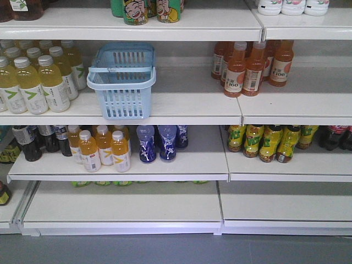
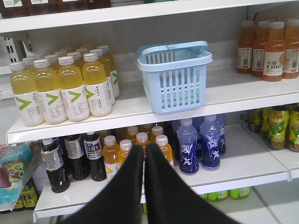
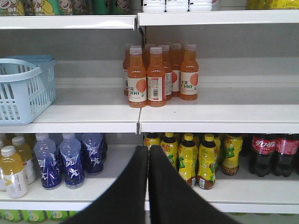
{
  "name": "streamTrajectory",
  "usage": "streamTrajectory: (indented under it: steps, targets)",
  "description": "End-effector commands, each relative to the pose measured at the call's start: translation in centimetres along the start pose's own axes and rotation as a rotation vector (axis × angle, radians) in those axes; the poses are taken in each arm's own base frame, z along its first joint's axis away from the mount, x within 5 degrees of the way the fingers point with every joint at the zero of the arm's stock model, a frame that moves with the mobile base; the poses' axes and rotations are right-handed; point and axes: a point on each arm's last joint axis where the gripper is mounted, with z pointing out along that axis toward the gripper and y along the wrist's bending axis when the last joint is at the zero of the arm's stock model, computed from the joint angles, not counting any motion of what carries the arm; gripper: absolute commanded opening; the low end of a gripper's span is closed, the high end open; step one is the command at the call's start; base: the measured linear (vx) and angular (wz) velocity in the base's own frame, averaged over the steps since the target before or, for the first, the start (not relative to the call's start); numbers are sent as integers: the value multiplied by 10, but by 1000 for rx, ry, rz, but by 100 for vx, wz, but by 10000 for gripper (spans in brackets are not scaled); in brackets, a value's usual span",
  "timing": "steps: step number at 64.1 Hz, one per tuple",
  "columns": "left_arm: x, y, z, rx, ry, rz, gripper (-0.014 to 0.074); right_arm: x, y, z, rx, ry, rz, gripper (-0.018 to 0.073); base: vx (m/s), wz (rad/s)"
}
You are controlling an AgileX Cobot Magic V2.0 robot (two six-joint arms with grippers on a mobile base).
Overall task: Place coke in basket with both arms
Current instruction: 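Approach and align the base in front of the light-blue basket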
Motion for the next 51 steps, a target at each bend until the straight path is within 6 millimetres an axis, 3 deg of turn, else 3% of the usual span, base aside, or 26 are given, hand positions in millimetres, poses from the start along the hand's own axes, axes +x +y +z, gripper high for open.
streamTrajectory:
  steps: [1, 51]
  targets:
    - [-8, 0, -2, -4, -92, 1, -8, -4, 1, -1, -8, -77, -17, -10, 7, 0]
    - [-8, 0, -2, -4, -92, 1, -8, -4, 1, -1, -8, -77, -17, -10, 7, 0]
